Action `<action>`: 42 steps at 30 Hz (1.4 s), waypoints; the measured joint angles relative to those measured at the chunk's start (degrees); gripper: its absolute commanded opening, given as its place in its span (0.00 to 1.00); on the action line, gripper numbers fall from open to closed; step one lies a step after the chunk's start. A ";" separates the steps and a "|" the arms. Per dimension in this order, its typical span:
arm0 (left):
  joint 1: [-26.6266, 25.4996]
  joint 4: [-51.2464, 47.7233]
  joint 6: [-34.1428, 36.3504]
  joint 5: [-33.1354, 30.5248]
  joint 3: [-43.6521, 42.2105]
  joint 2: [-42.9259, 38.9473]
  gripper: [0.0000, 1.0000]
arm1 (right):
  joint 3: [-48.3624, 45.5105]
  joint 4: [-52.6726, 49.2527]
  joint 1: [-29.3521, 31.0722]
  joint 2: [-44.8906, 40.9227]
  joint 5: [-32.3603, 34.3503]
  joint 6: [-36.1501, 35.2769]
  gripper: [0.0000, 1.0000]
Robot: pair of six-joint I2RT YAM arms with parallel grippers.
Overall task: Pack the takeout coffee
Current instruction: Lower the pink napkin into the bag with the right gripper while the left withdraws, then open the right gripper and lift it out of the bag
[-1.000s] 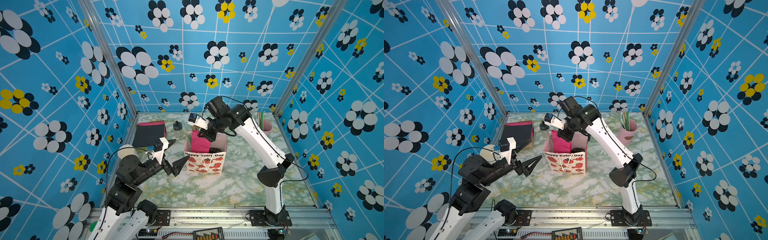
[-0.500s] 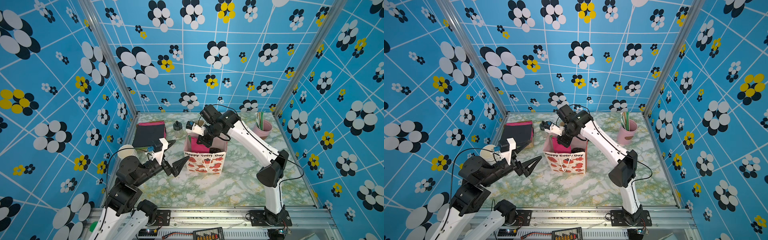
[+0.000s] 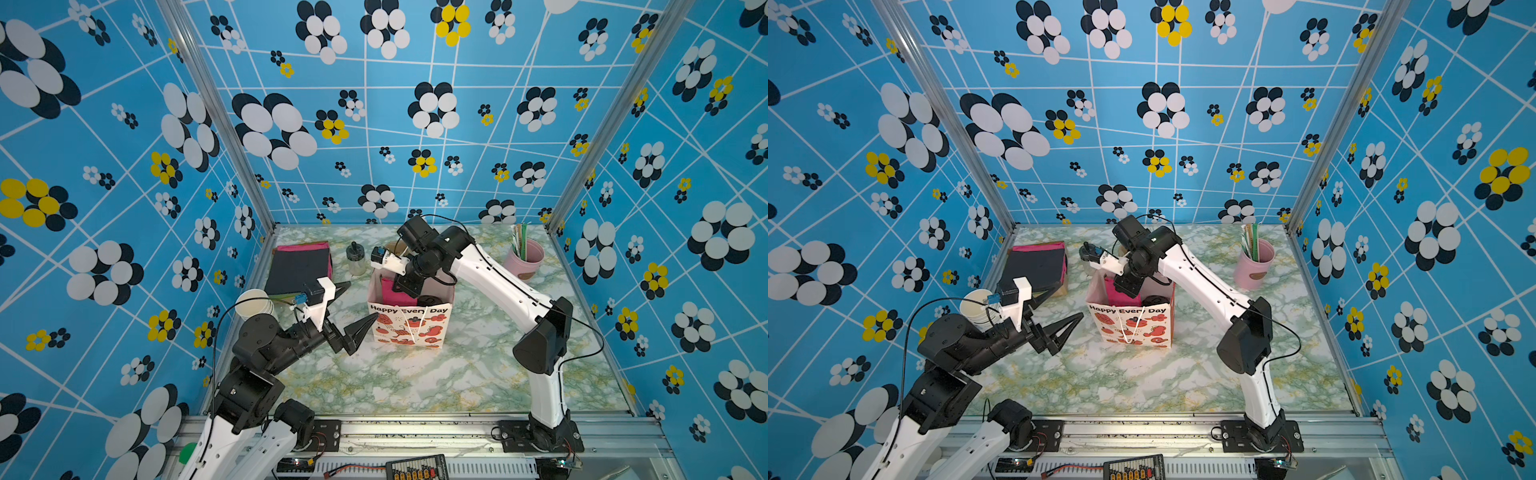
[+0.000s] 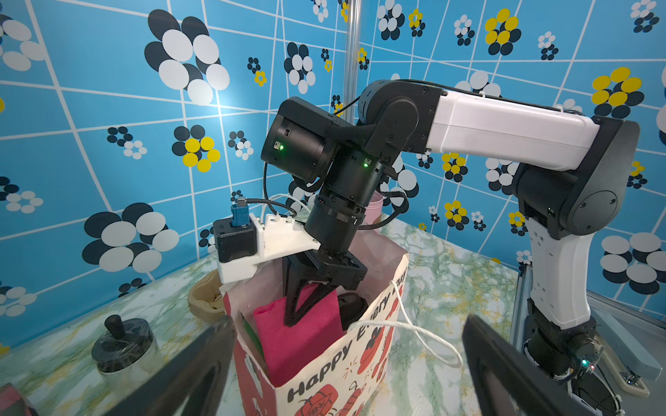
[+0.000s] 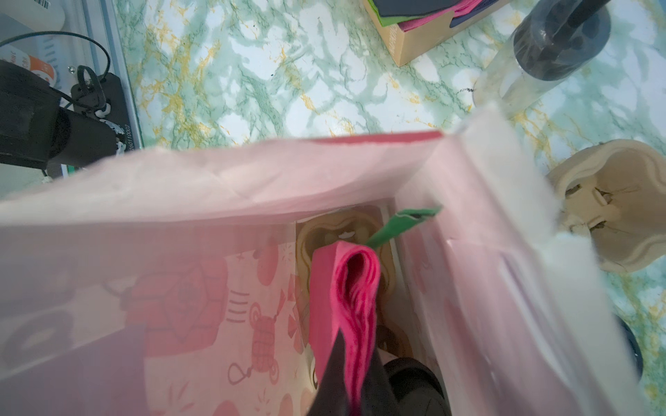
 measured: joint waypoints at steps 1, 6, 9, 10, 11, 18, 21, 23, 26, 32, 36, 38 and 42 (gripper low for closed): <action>0.00 0.00 0.00 0.00 0.00 0.00 0.99 | -0.02 0.07 0.00 0.00 0.11 0.02 0.14; 0.00 -0.07 0.00 -0.35 0.00 -0.55 0.99 | 0.07 -0.02 0.00 0.00 0.63 0.20 0.29; 0.00 -0.07 0.00 -0.44 0.00 -1.31 0.99 | 1.20 -0.92 0.00 0.00 1.01 0.28 0.39; 0.00 -0.07 0.00 -0.46 0.00 -1.51 0.99 | 1.92 -1.38 0.00 0.00 1.16 0.35 0.43; 0.00 -0.07 0.00 -0.48 0.00 -1.66 0.99 | 2.78 -1.79 0.07 0.00 1.40 0.35 0.47; 0.00 -0.68 -0.15 -1.27 0.00 -1.81 0.99 | 12.96 -5.29 0.74 -0.13 3.08 -0.35 0.74; 0.00 -1.22 -0.20 -1.84 0.00 -1.81 0.99 | 17.46 -6.27 0.74 -0.83 3.74 -0.68 0.83; 0.00 -1.73 -0.20 -2.38 0.00 -1.84 0.99 | 19.74 -6.67 0.74 -1.60 4.07 -0.72 0.91; 0.00 -2.12 -0.20 -2.99 0.00 -1.88 0.99 | 21.62 -7.23 0.74 -3.37 4.13 -0.61 0.93; 0.00 -2.23 -0.20 -5.90 0.00 -1.92 0.99 | 16.68 -3.67 0.74 -12.09 4.55 1.44 0.94; 0.00 -3.23 -0.44 -12.92 0.00 -1.92 0.99 | -0.20 6.91 0.74 -25.81 7.74 4.70 0.99; 0.00 -4.24 -0.94 -18.86 0.00 -1.92 0.99 | -10.08 13.64 0.72 -33.40 10.23 6.80 0.99; 0.00 -5.88 -2.10 -34.56 -1.42 -2.32 0.99 | -33.05 28.55 -2.03 -50.64 17.35 12.37 0.99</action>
